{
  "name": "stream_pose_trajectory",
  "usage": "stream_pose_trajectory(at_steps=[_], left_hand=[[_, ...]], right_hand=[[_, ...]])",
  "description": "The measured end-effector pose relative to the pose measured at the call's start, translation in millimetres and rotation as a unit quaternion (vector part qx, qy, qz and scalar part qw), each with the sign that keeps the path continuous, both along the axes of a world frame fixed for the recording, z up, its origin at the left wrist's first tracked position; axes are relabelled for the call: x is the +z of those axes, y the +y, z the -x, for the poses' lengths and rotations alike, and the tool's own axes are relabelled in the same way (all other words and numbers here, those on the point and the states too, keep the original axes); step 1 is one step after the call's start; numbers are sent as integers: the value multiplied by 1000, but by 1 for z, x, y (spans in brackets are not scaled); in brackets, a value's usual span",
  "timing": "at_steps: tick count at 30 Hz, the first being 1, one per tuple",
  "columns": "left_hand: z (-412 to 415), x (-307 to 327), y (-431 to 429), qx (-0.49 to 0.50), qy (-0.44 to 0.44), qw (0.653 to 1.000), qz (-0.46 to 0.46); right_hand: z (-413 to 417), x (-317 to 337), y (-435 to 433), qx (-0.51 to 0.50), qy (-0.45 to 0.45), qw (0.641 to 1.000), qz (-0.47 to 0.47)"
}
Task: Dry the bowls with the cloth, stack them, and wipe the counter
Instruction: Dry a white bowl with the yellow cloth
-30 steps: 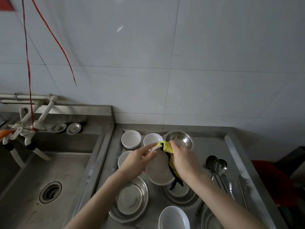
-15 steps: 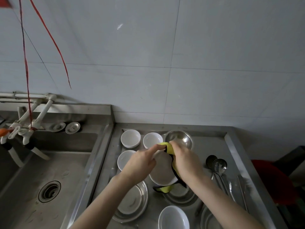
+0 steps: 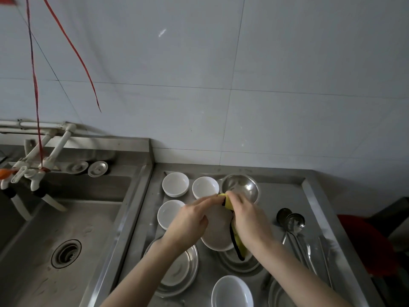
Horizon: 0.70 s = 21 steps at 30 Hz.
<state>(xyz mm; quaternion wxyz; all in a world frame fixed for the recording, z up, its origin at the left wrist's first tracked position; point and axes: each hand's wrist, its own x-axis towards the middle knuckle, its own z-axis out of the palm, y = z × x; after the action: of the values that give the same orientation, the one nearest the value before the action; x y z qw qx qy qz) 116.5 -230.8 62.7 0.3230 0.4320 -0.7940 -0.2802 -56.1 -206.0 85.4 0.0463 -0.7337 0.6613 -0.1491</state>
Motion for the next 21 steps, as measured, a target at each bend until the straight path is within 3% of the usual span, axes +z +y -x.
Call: stream_pose_trajectory(at_steps=[4, 7, 9, 14, 19, 21], left_hand=[[-1, -7, 10, 127, 140, 978, -87], [4, -12, 20, 129, 139, 978, -84], [3, -11, 18, 136, 116, 981, -78], [-2, -6, -1, 40, -15, 999, -3], [3, -7, 12, 167, 162, 968, -90], [7, -7, 18, 200, 192, 957, -90]], right_hand=[[-3, -10, -4, -94, -118, 988, 23], [-5, -9, -4, -136, -188, 973, 17], [-2, -5, -3, -113, -165, 980, 13], [-4, -4, -1, 11, -40, 999, 18], [-1, -10, -3, -120, -187, 974, 47], [5, -10, -4, -129, -191, 972, 47]])
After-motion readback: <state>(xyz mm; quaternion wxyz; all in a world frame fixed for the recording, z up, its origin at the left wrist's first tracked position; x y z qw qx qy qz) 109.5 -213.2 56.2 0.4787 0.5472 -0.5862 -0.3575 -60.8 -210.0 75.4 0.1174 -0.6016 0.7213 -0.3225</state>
